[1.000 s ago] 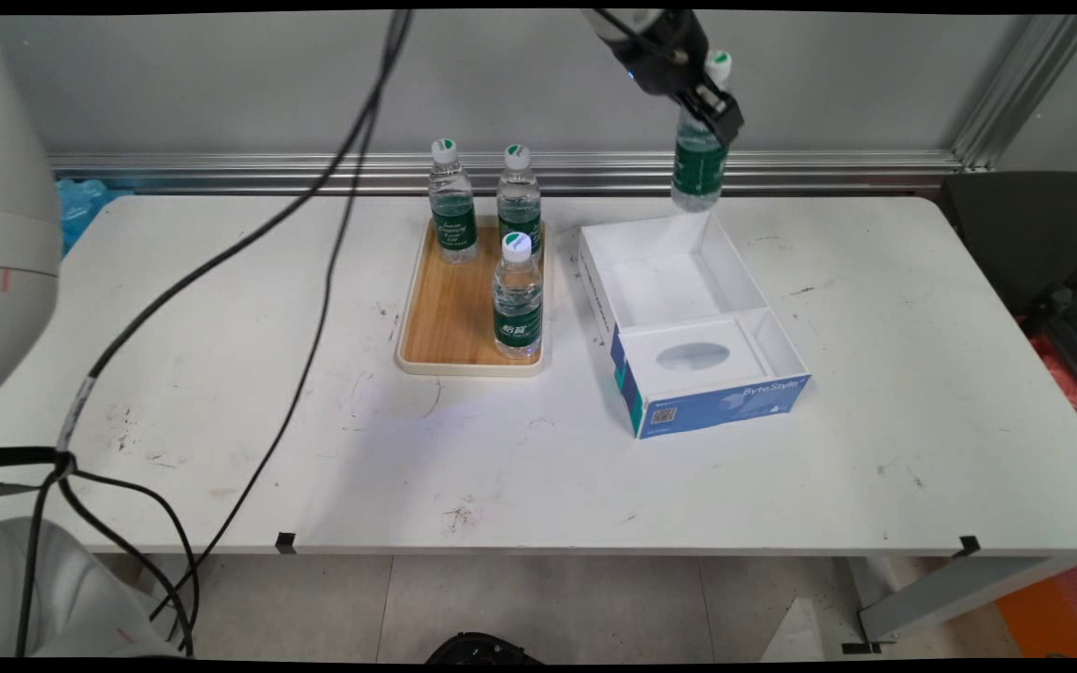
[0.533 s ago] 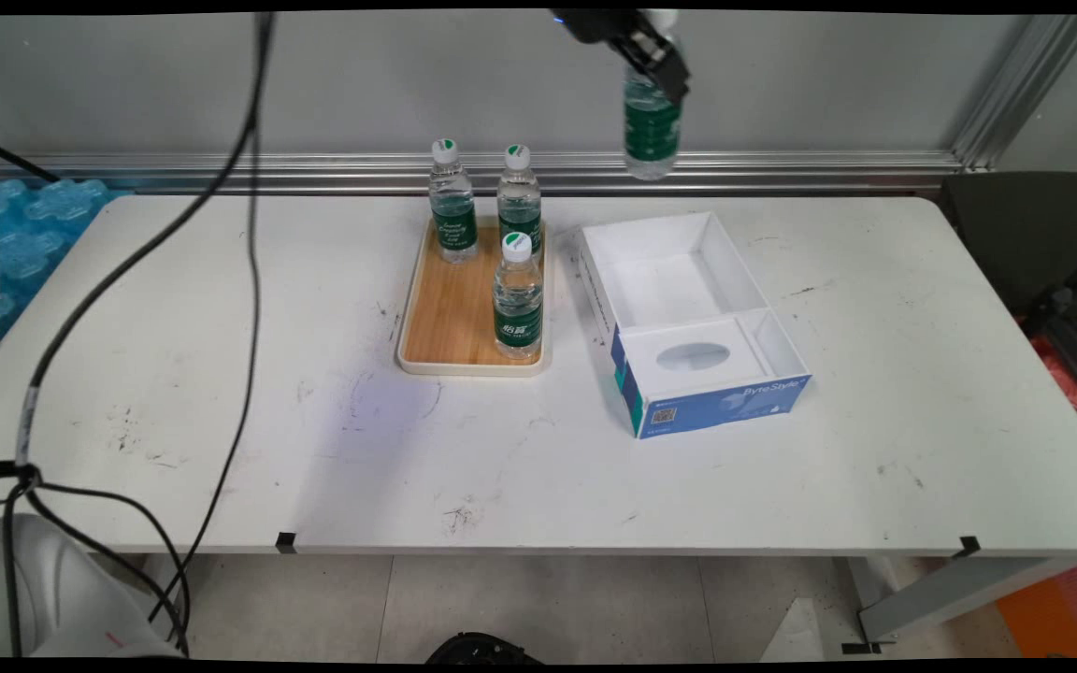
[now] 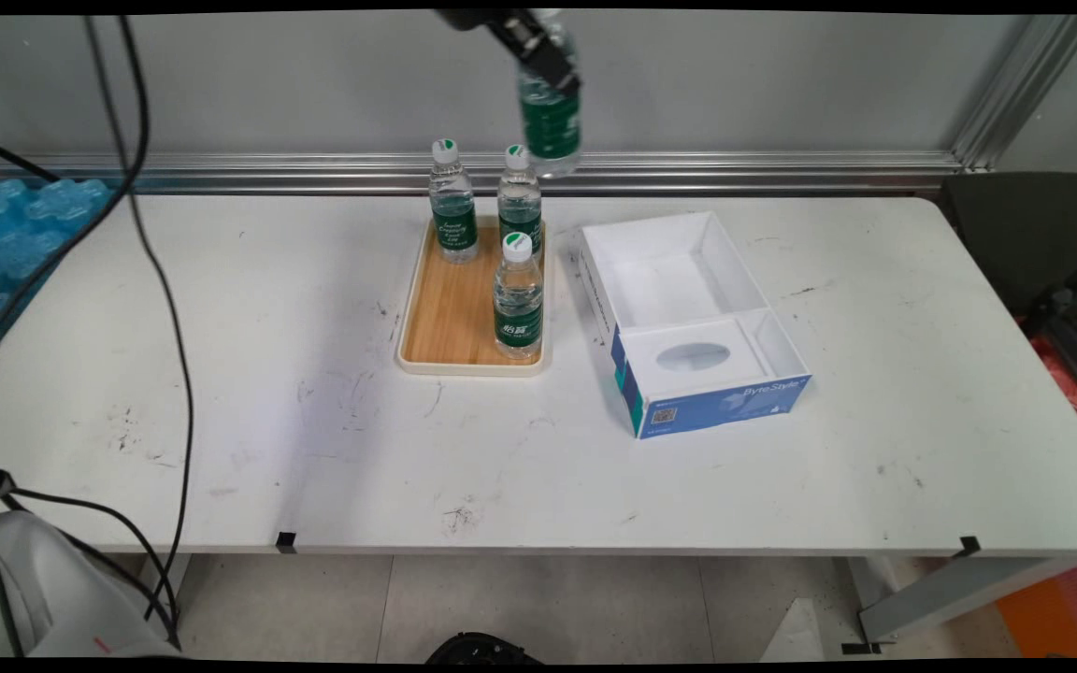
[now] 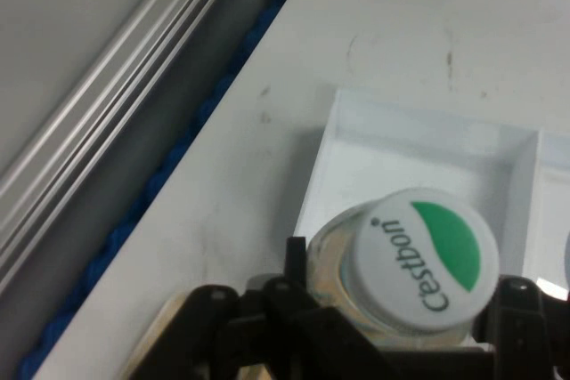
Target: Place the picked object on the tray
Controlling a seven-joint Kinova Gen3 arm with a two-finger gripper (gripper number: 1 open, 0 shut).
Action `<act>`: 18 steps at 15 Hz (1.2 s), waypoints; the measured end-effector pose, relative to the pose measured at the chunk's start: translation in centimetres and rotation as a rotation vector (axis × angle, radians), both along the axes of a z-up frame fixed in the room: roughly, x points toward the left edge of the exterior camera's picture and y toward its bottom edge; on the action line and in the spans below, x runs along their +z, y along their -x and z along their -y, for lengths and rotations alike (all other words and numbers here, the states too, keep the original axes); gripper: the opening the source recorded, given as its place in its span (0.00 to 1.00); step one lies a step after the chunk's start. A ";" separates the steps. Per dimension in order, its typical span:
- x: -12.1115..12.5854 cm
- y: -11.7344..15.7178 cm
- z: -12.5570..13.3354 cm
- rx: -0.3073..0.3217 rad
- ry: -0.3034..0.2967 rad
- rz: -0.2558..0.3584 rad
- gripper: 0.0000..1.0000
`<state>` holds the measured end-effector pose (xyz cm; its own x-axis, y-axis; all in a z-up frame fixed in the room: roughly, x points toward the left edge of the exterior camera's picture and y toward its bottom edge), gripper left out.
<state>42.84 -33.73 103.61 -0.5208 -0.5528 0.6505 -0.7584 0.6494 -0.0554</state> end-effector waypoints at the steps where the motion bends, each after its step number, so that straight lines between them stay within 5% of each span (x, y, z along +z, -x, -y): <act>1: -0.1 -1.1 -0.7 0.012 -0.005 0.000 0.00; 9: -2.5 -6.4 -4.3 0.093 -0.039 -0.008 0.00; 18: -8.2 -8.2 -5.5 0.125 -0.050 0.004 0.00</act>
<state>50.99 -28.24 95.41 -0.4483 -0.6450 0.6189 -0.8334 0.5520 -0.0283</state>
